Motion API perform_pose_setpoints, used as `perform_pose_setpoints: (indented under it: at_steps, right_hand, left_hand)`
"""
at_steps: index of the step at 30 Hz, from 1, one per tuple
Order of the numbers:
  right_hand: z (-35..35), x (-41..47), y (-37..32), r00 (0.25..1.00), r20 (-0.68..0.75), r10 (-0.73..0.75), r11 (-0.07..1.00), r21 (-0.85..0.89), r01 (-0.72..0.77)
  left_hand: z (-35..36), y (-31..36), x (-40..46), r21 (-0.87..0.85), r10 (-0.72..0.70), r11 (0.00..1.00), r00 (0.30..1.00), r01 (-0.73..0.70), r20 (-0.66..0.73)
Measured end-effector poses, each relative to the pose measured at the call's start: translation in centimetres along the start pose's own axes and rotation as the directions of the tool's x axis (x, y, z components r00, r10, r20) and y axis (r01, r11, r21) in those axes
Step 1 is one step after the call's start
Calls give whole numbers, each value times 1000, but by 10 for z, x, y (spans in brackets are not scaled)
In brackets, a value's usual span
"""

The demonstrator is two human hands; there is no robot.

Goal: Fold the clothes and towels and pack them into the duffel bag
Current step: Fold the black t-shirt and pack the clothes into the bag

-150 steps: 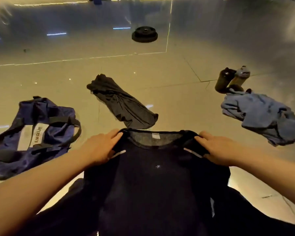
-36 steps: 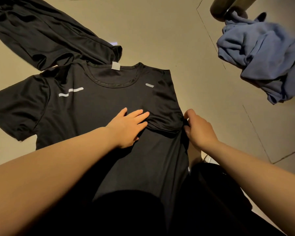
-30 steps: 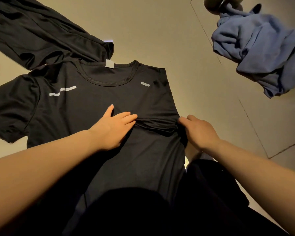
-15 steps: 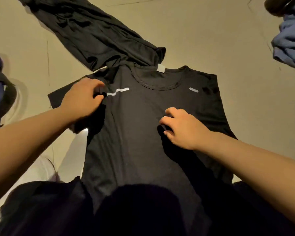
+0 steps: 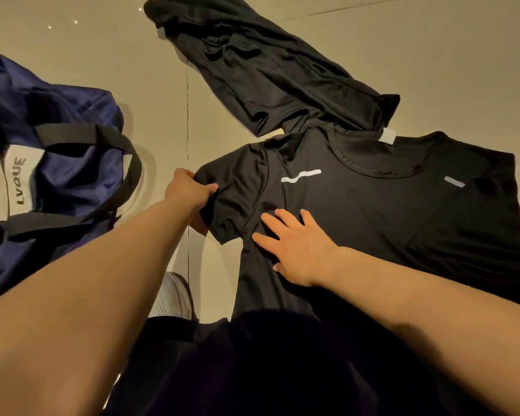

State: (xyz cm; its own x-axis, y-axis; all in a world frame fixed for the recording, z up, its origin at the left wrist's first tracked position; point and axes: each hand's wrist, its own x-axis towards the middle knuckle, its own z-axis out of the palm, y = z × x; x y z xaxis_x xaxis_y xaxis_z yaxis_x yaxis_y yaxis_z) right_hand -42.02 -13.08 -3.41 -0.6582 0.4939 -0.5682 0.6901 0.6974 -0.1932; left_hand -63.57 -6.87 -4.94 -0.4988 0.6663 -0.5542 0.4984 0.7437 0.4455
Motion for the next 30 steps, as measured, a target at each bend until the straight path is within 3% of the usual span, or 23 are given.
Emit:
perform_pose_setpoints:
  at_steps: [5,10,12,14,16,18,19,20,21,23,25,28,30]
  right_hand:
    - [-6,15,-10,999,5,-32,999,-25,32]
    - [-4,6,-6,990,-138,-7,997,78,18]
    - [-3,1,1,970,-239,31,986,167,9]
    - [-3,0,10,951,-268,155,920,389,-41]
    - [-3,2,23,894,-221,389,695,708,-127]
    - [-11,2,36,805,-21,593,218,967,-135]
    - [-15,0,44,779,111,618,-31,993,-117]
    - [-17,-3,51,769,207,604,-201,974,-104]
    - [-17,-8,57,766,253,591,-273,956,-106]
    - [-11,-13,65,761,262,594,-244,960,-140]
    - [-2,-13,65,752,219,621,-107,975,-195]
    - [2,-12,63,762,57,645,286,907,-310]
    - [-2,-11,59,788,2,616,399,861,-315]
  left_hand:
    - [-8,-12,1,-206,-108,972,994,109,16]
    - [-35,-14,-13,-400,-83,914,996,63,-32]
    - [-42,-9,-24,-417,-47,908,998,25,-41]
    - [-39,3,-40,-414,57,907,997,-71,-44]
    - [-32,19,-62,-280,300,916,954,-286,8]
    - [-26,30,-83,-194,494,869,815,-455,302]
    - [-21,30,-91,-174,513,853,726,-492,458]
    - [-17,25,-97,-153,501,847,668,-509,550]
    - [-14,17,-99,-124,485,852,675,-509,556]
    - [-11,0,-92,-63,460,876,787,-479,412]
    - [-13,-19,-79,146,405,879,872,-455,276]
    - [-16,-40,-74,271,289,875,882,-401,371]
    - [-11,-51,-82,279,263,869,859,-408,439]
